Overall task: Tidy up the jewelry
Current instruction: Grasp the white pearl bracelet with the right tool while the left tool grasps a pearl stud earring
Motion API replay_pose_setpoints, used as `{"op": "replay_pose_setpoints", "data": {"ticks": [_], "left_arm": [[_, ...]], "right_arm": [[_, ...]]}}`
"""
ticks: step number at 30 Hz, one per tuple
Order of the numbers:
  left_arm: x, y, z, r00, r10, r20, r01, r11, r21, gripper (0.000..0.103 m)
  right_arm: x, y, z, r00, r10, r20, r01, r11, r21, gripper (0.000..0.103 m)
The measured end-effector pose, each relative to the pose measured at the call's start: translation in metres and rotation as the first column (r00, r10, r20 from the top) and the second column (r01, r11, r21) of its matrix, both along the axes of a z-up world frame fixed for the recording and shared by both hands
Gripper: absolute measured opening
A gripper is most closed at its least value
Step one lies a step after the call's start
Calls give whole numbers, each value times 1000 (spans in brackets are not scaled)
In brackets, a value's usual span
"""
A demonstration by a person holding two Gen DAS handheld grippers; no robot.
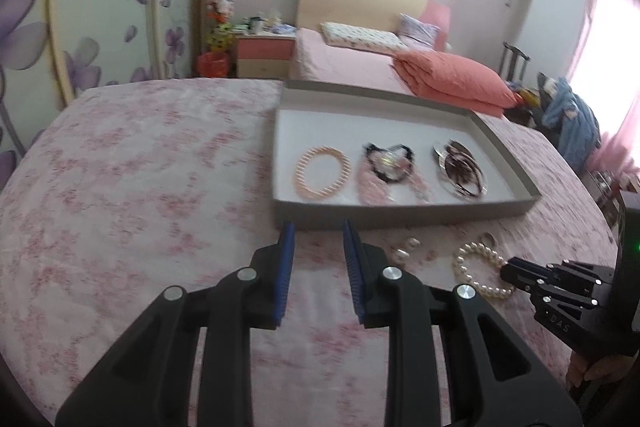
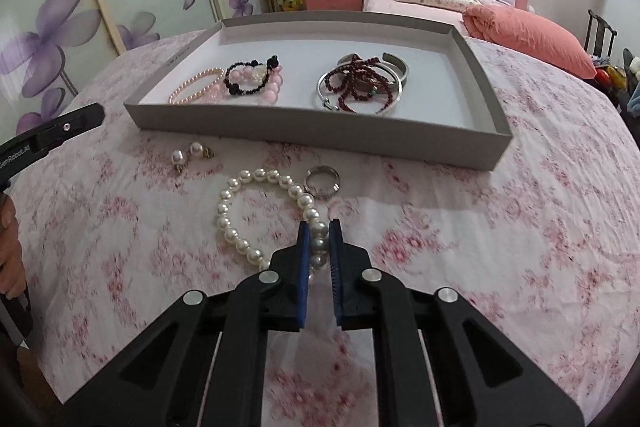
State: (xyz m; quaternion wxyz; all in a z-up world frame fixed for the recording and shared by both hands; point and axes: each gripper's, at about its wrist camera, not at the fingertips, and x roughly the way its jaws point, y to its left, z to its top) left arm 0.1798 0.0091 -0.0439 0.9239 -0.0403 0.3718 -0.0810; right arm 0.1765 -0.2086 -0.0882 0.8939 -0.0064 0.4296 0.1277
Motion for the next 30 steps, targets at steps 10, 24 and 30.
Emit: {"op": "replay_pose_setpoints", "data": {"ticks": [10,24,30], "left_arm": [[4,-50,-16,988,-147,-57,149,988,29,39],[32,-80,-44,984,-115,-139,128,987,95,17],[27,-64,-45,988,-82,-133,98,988,120,14]], "right_arm": [[9,-42,-2,981,-194,20,195,980,-43,10],[10,-48,-2,984,-179,9,179,984,-2,11],[10,-48,-1,984,-177,11,177,984,-6,11]]}}
